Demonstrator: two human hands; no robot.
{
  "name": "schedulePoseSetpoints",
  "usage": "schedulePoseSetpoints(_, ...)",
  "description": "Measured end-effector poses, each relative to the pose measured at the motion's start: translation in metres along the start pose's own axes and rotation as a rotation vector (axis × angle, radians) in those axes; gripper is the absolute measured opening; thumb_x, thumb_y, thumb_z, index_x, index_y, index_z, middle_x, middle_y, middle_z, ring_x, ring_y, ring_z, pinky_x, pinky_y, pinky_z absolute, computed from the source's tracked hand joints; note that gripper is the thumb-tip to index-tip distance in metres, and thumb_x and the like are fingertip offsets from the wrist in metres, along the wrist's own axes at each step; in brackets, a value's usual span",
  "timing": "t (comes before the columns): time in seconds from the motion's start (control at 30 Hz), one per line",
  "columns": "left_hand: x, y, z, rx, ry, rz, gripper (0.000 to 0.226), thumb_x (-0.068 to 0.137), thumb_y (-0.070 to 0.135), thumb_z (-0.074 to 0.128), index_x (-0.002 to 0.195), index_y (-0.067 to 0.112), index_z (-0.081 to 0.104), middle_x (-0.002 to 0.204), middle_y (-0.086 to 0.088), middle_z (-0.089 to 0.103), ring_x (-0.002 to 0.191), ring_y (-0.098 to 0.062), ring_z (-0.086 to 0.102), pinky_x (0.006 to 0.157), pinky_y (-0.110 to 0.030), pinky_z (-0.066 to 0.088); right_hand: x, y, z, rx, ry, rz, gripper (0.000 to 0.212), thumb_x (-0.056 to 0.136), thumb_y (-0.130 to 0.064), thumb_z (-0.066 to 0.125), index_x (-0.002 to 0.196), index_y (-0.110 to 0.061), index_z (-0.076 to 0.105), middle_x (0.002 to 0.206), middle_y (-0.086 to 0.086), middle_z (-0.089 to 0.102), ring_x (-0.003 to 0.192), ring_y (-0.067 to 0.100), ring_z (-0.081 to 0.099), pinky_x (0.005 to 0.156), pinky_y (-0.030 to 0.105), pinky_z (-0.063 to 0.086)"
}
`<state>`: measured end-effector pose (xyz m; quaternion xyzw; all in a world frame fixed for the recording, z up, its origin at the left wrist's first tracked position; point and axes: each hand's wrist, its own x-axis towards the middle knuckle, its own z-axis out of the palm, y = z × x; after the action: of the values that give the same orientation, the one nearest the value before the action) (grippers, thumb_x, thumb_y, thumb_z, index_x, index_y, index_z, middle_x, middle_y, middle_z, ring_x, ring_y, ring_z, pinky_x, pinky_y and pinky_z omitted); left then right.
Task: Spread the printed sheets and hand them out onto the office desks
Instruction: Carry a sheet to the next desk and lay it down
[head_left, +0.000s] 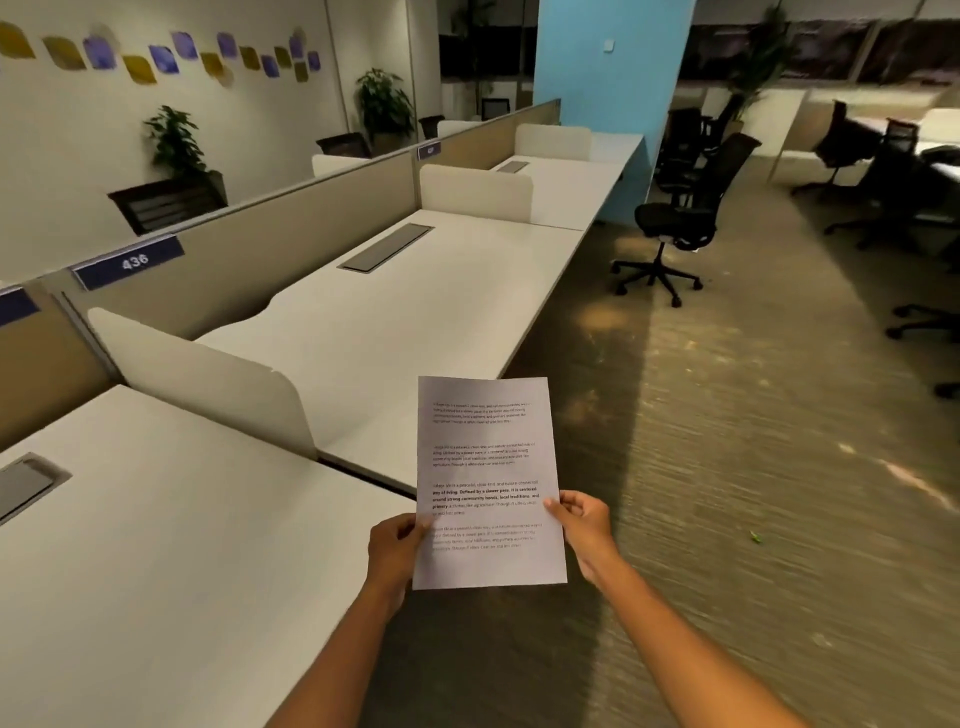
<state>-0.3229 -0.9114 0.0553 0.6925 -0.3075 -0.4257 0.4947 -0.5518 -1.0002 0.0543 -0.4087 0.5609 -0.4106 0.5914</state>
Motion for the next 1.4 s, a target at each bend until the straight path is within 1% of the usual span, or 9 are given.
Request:
schedulePoseSetpoints(0.07, 0.01, 0.009, 0.023, -0.009, -0.035, 0.001, 0.008, 0.09, 0.026, 0.066, 0.091, 0.02, 0.071, 0.096, 0.002, 0.071, 0.088, -0.023, 0.068, 0.078, -0.039, 0.057, 0.014, -0.006, -0.018, 0.013, 0.036, 0.002, 0.004, 0.091, -0.008, 0.064, 0.095, -0.006, 0.064, 0.099, 0.01, 0.072, 0.081, 0.017, 0.07, 0.057, 0.02, 0.056)
schedulePoseSetpoints(0.17, 0.03, 0.02, 0.057, -0.012, -0.093, 0.0, 0.006, 0.09, 0.022, 0.067, 0.088, 0.02, 0.071, 0.094, 0.002, 0.072, 0.089, -0.023, 0.069, 0.075, -0.037, 0.058, 0.037, -0.01, -0.044, 0.045, 0.087, 0.007, 0.005, 0.092, -0.006, 0.063, 0.089, -0.01, 0.063, 0.094, 0.008, 0.071, 0.078, 0.015, 0.069, 0.054, 0.017, 0.055)
schedulePoseSetpoints(0.37, 0.083, 0.034, 0.123, 0.039, -0.161, 0.021, 0.01, 0.091, 0.023, 0.064, 0.087, 0.018, 0.072, 0.097, -0.003, 0.072, 0.091, -0.024, 0.067, 0.084, -0.044, 0.056, 0.101, -0.019, -0.083, 0.06, 0.191, 0.031, 0.006, 0.09, -0.008, 0.065, 0.088, -0.013, 0.062, 0.097, 0.009, 0.072, 0.081, 0.018, 0.069, 0.063, 0.024, 0.056)
schedulePoseSetpoints(0.67, 0.233, 0.074, 0.233, 0.035, -0.232, 0.004, 0.011, 0.091, 0.021, 0.064, 0.091, 0.013, 0.071, 0.098, -0.003, 0.07, 0.093, -0.022, 0.064, 0.077, -0.034, 0.051, 0.246, -0.064, -0.125, 0.052, 0.337, 0.03, 0.015, 0.089, -0.008, 0.067, 0.102, -0.002, 0.064, 0.102, 0.014, 0.072, 0.085, 0.022, 0.07, 0.06, 0.02, 0.055)
schedulePoseSetpoints(0.8, 0.292, 0.097, 0.272, 0.032, -0.273, 0.019, 0.008, 0.091, 0.019, 0.065, 0.091, 0.014, 0.071, 0.098, -0.002, 0.07, 0.093, -0.022, 0.064, 0.073, -0.031, 0.05, 0.305, -0.09, -0.137, 0.064, 0.373, 0.033, 0.009, 0.089, -0.008, 0.067, 0.098, -0.008, 0.065, 0.101, 0.013, 0.072, 0.089, 0.024, 0.07, 0.069, 0.028, 0.057)
schedulePoseSetpoints(0.9, 0.325, 0.111, 0.291, 0.041, -0.278, 0.008, 0.006, 0.09, 0.018, 0.066, 0.089, 0.013, 0.07, 0.096, -0.001, 0.07, 0.091, -0.021, 0.064, 0.071, -0.029, 0.049, 0.34, -0.106, -0.139, 0.054, 0.406, 0.037, 0.005, 0.09, -0.008, 0.066, 0.092, -0.012, 0.064, 0.096, 0.009, 0.072, 0.085, 0.021, 0.07, 0.068, 0.027, 0.056)
schedulePoseSetpoints(1.07, 0.384, 0.131, 0.312, 0.058, -0.294, -0.008, 0.007, 0.088, 0.015, 0.068, 0.092, 0.01, 0.07, 0.097, -0.004, 0.07, 0.091, -0.021, 0.065, 0.072, -0.029, 0.052, 0.405, -0.127, -0.135, 0.075, 0.394, 0.042, 0.01, 0.09, -0.008, 0.066, 0.085, -0.016, 0.064, 0.091, 0.007, 0.073, 0.082, 0.022, 0.071, 0.072, 0.034, 0.058)
schedulePoseSetpoints(1.23, 0.451, 0.147, 0.331, 0.081, -0.292, -0.048, 0.011, 0.088, 0.019, 0.069, 0.093, 0.009, 0.069, 0.098, -0.005, 0.073, 0.092, -0.026, 0.069, 0.083, -0.044, 0.058, 0.487, -0.143, -0.129, 0.062, 0.348, 0.054, 0.006, 0.089, -0.009, 0.067, 0.087, -0.014, 0.065, 0.097, 0.012, 0.073, 0.088, 0.028, 0.071, 0.084, 0.045, 0.059)
schedulePoseSetpoints(1.4, 0.523, 0.175, 0.36, 0.055, -0.199, -0.07, 0.015, 0.087, 0.016, 0.07, 0.092, 0.002, 0.067, 0.096, -0.004, 0.073, 0.086, -0.024, 0.07, 0.07, -0.035, 0.058, 0.581, -0.179, -0.119, 0.01, 0.244, 0.02, 0.002, 0.091, -0.012, 0.065, 0.09, -0.014, 0.065, 0.095, 0.01, 0.073, 0.088, 0.029, 0.071, 0.082, 0.047, 0.06)
